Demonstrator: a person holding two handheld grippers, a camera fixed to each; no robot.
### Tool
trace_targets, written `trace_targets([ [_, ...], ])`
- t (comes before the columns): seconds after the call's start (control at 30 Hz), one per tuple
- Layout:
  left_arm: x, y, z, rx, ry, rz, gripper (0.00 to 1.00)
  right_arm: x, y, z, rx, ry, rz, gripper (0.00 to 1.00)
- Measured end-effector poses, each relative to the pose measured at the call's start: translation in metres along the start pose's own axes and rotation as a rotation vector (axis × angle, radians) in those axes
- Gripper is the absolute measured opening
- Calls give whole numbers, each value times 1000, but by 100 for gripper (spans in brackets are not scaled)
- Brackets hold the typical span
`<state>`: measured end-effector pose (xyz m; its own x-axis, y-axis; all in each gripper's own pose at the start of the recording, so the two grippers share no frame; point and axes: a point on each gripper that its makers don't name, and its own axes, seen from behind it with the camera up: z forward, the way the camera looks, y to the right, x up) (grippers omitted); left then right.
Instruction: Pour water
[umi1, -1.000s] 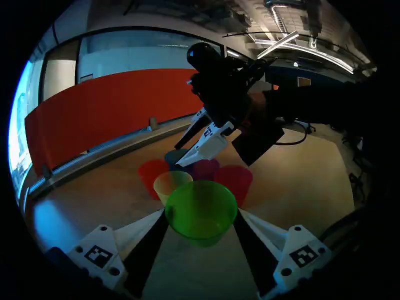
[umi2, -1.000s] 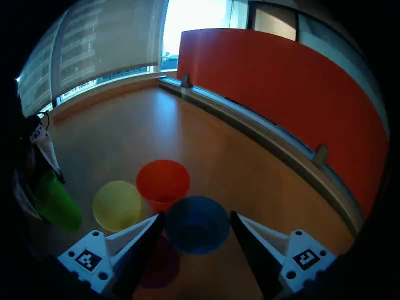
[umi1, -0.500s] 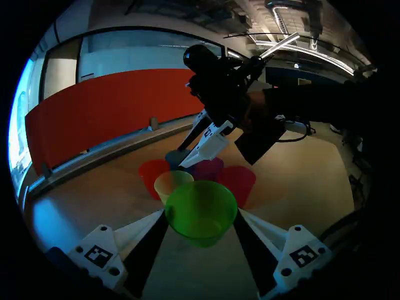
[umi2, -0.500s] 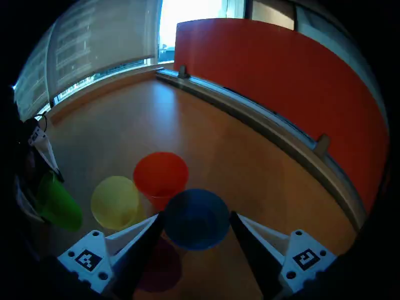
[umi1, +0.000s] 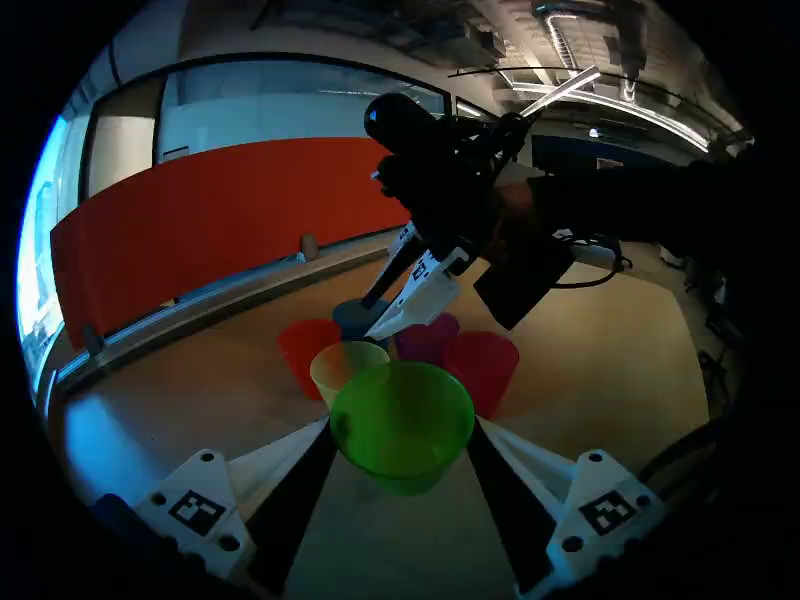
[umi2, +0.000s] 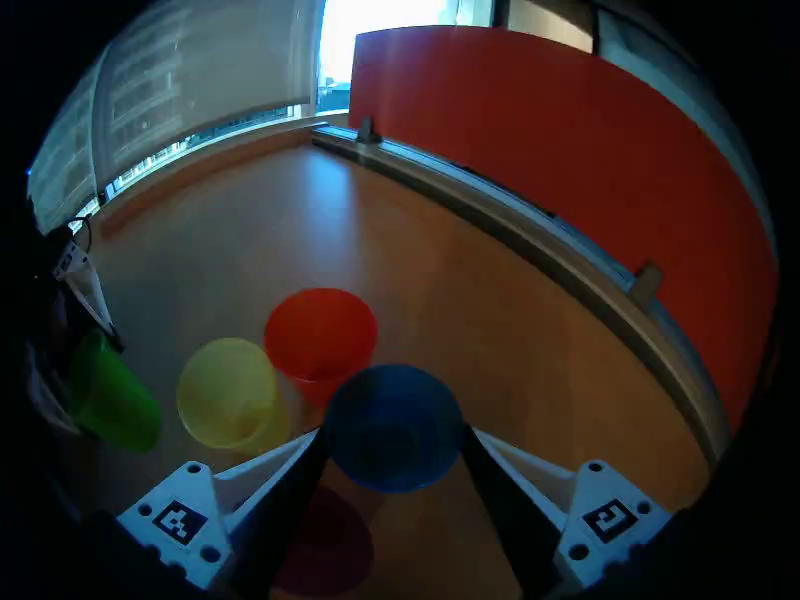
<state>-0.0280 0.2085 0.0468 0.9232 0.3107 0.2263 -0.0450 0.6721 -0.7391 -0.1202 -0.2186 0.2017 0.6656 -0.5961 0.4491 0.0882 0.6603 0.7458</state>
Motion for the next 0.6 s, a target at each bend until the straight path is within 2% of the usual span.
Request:
trace_targets([
  [0.3, 0, -2, 0, 3, 3, -1, 87, -3, -1, 1, -4, 0, 6, 93],
  [0.6, 2, -4, -1, 9, 10, -8, 87, 0, 2, 4, -24, 61, 27, 91],
])
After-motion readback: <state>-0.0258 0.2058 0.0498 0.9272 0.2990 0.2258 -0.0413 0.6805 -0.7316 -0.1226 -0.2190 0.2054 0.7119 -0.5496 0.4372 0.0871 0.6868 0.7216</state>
